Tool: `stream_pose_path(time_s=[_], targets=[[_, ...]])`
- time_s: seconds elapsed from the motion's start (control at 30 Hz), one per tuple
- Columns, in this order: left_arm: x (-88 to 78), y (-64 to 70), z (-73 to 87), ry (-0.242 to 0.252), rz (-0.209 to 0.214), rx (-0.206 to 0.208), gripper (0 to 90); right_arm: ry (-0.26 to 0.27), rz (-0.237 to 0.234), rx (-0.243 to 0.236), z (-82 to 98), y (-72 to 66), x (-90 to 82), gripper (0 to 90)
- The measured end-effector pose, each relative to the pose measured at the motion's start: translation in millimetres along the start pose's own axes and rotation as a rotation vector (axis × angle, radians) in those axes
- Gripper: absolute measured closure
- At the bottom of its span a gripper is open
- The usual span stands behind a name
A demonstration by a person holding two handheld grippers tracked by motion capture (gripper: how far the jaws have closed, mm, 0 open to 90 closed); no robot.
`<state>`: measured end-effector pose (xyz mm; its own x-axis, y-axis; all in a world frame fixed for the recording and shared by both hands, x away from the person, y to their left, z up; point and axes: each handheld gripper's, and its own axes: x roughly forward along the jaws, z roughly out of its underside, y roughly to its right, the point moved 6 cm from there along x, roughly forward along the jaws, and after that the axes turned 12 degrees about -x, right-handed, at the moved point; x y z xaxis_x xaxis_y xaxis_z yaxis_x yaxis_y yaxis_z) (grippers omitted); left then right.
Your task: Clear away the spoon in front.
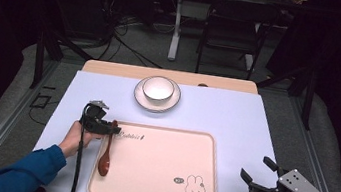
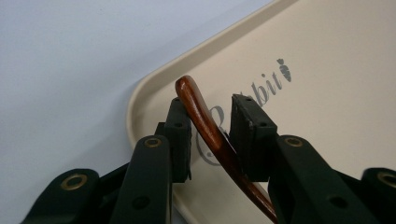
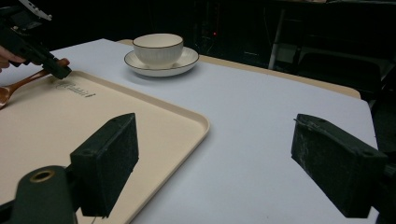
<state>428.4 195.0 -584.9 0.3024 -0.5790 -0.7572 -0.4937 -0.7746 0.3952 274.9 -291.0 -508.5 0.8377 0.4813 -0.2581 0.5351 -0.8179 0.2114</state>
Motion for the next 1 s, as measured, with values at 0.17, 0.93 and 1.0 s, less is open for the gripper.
stream_pose_path(time_s=[0.17, 0.93, 1.0], targets=[[1.7, -0.7, 1.5, -0.01, -0.028, 0.023, 64.1, 0.002, 0.001, 0.001, -0.1, -0.1, -0.2, 14.0], [-10.5, 0.2, -3.6, 0.031, -0.1, 0.094, 30.7, -0.001, 0.002, 0.002, 0.0, -0.1, -0.5, 14.0], [-15.5, 3.6, -5.8, 0.046, -0.113, 0.106, 27.9, -0.001, 0.002, 0.001, 0.0, 0.0, -0.6, 14.0]])
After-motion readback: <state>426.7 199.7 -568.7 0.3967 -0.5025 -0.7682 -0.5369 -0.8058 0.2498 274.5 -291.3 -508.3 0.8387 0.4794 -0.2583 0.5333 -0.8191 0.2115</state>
